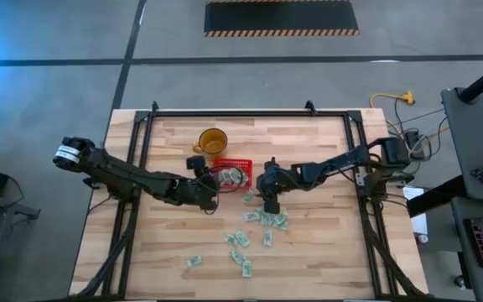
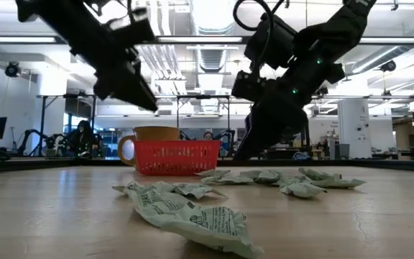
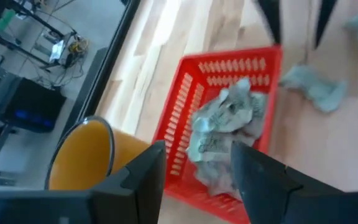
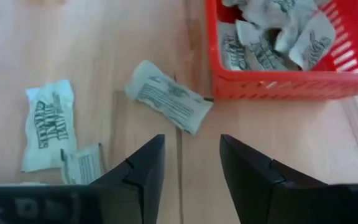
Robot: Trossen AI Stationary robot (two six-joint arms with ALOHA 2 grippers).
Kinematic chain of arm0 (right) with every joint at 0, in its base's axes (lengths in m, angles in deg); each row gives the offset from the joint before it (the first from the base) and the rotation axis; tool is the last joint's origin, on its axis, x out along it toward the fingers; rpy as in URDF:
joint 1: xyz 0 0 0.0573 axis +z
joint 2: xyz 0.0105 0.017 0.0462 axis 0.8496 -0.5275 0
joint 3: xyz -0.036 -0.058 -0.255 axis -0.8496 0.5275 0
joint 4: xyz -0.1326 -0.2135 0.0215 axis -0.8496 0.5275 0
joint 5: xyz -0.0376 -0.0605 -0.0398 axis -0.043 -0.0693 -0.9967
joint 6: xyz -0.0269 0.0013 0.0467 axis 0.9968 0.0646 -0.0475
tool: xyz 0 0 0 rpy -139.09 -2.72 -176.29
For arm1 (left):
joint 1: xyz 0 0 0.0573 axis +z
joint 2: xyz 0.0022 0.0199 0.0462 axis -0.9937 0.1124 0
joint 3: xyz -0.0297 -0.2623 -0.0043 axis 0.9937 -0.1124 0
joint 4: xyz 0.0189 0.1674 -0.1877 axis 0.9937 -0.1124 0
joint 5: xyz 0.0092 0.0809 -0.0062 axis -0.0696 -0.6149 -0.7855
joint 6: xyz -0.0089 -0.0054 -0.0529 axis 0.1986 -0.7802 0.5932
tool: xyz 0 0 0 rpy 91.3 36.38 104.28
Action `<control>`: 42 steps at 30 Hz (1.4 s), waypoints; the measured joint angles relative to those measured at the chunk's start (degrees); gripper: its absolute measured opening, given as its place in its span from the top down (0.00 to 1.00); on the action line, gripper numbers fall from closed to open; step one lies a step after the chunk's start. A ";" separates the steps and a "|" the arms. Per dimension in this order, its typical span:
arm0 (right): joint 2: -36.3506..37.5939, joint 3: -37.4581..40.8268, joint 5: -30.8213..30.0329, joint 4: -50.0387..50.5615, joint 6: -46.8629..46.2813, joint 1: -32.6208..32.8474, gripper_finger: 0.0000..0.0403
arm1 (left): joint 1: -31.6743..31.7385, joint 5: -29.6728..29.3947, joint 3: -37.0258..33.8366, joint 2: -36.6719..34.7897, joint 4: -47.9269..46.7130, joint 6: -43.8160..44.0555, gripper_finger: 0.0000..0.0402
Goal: Pick and place Stevia / Truvia into bins
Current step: Put the gray stevia packet into the red basket
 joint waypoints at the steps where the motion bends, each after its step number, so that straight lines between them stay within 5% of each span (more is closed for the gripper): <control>1: -0.18 -0.09 -0.04 -0.91 -1.13 -0.31 0.63 | -0.54 0.10 -0.11 -0.97 -1.02 0.72 0.59; 7: -0.31 -0.21 -7.70 -1.40 -10.29 -1.72 0.63 | -2.85 -0.08 -0.64 -3.79 -2.84 2.31 0.59; 42: -4.75 -1.44 -1.01 -5.32 -13.85 -1.48 0.63 | -3.88 -0.17 -0.96 -4.65 -2.63 2.36 0.59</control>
